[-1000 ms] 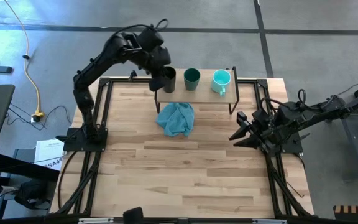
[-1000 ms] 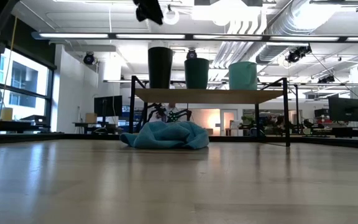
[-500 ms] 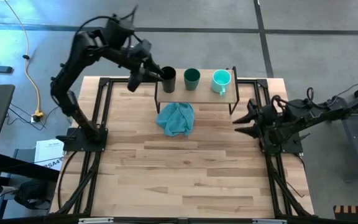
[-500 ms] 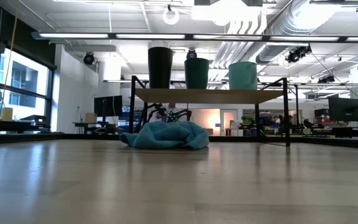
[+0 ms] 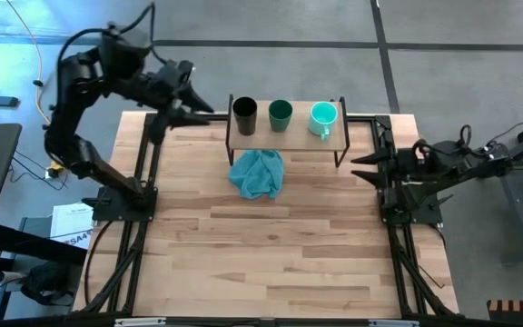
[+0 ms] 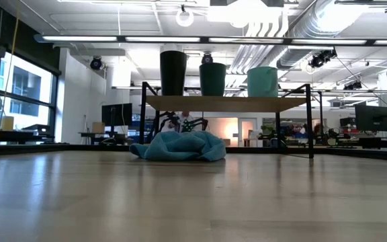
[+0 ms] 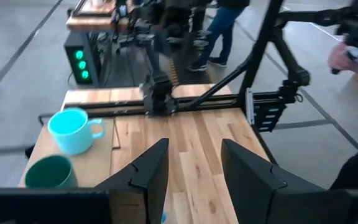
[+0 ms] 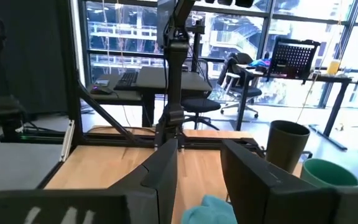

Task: Stack small to large cups/mugs on shelf
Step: Return to Home Position

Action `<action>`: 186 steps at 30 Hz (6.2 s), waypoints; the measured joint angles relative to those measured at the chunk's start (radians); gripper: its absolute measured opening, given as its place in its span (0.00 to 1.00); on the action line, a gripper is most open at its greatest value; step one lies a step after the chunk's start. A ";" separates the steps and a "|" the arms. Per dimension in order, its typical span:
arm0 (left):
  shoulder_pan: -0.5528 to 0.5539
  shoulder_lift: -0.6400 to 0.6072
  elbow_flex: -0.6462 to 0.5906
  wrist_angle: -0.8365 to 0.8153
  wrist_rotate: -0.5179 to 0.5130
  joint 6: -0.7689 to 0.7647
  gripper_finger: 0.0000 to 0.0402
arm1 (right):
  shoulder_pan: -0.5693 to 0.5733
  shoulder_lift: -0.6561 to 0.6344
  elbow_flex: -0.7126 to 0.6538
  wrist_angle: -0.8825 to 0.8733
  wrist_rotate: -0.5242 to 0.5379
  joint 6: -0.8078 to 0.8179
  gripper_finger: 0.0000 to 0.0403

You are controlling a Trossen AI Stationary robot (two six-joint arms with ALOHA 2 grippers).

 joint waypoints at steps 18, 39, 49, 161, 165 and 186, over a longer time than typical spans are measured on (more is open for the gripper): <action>-0.115 -0.141 0.000 0.049 -0.134 0.005 0.34 | 0.000 -0.028 0.000 -0.003 -0.001 -0.021 0.28; -0.115 -0.464 -0.691 0.712 -0.205 -0.120 0.34 | 0.000 -0.028 0.000 -0.010 -0.001 -0.013 0.28; -0.115 -0.610 -0.997 0.922 -0.251 -0.199 0.34 | 0.000 -0.029 0.000 -0.010 0.041 0.013 0.28; -0.252 -1.496 -2.167 1.485 -0.442 -0.490 0.34 | -0.347 -0.478 -0.647 0.386 -0.383 0.196 0.28; -0.252 -1.495 -2.176 1.495 -0.482 -0.492 0.34 | -0.346 -0.478 -0.653 0.399 -0.373 0.193 0.28; -0.252 -1.495 -2.345 1.764 -0.575 -0.585 0.34 | -0.346 -0.480 -0.738 0.526 -0.350 0.231 0.28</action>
